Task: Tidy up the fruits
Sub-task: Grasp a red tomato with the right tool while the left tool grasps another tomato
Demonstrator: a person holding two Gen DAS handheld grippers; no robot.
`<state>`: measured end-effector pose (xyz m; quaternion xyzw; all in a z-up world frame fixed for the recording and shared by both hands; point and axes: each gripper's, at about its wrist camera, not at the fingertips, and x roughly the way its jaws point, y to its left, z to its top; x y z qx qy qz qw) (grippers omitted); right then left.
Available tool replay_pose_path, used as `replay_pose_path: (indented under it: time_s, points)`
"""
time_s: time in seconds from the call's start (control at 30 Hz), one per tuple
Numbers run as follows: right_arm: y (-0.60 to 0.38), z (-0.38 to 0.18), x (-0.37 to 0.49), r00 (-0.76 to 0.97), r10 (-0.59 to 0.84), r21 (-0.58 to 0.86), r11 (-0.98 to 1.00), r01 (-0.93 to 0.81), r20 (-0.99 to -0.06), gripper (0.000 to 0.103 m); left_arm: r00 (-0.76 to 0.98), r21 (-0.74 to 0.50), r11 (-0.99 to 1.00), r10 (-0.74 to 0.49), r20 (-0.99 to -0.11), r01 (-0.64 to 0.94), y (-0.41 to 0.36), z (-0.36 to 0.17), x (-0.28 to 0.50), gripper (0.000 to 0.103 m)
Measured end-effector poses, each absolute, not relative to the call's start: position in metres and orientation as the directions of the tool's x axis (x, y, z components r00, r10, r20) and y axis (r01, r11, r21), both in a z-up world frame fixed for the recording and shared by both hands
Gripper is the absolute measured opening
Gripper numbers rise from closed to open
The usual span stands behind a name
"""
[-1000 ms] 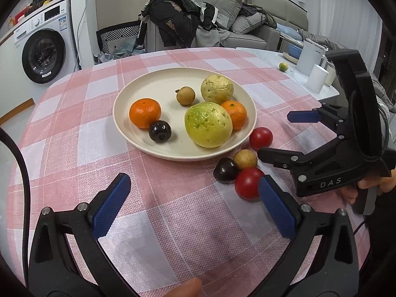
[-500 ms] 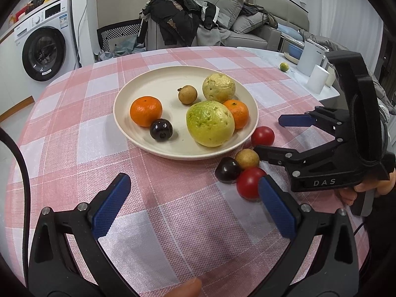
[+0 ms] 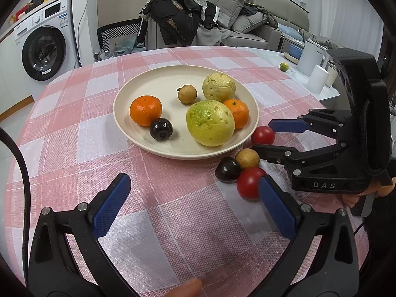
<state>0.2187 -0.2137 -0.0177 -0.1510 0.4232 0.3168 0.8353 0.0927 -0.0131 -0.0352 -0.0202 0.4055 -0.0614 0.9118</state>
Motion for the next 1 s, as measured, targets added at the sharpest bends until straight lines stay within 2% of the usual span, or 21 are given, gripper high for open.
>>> replay_pose_path:
  time_s: [0.23, 0.4, 0.7, 1.0]
  points:
    - [-0.2098, -0.0169, 0.2144, 0.432, 0.42, 0.018, 0.734, -0.679, -0.798, 0.049, 0.663, -0.088, 0.991, -0.13, -0.737, 0.096, -0.0134, -0.0352, 0.0922, 0.103]
    - [-0.2078, -0.0167, 0.2115, 0.436, 0.421, 0.011, 0.73, -0.684, -0.795, 0.046, 0.662, -0.088, 0.991, -0.13, -0.738, 0.096, -0.0132, -0.0353, 0.0923, 0.103]
    - [-0.2088, -0.0151, 0.211, 0.422, 0.439, 0.03, 0.721, -0.692, -0.793, 0.033, 0.661, -0.09, 0.991, -0.131, -0.739, 0.097, -0.0146, -0.0372, 0.0927, 0.103]
    - [-0.209, -0.014, 0.2095, 0.428, 0.439, 0.023, 0.719, -0.695, -0.79, 0.031, 0.653, -0.096, 0.989, -0.145, -0.744, 0.11, -0.0168, -0.0376, 0.0929, 0.103]
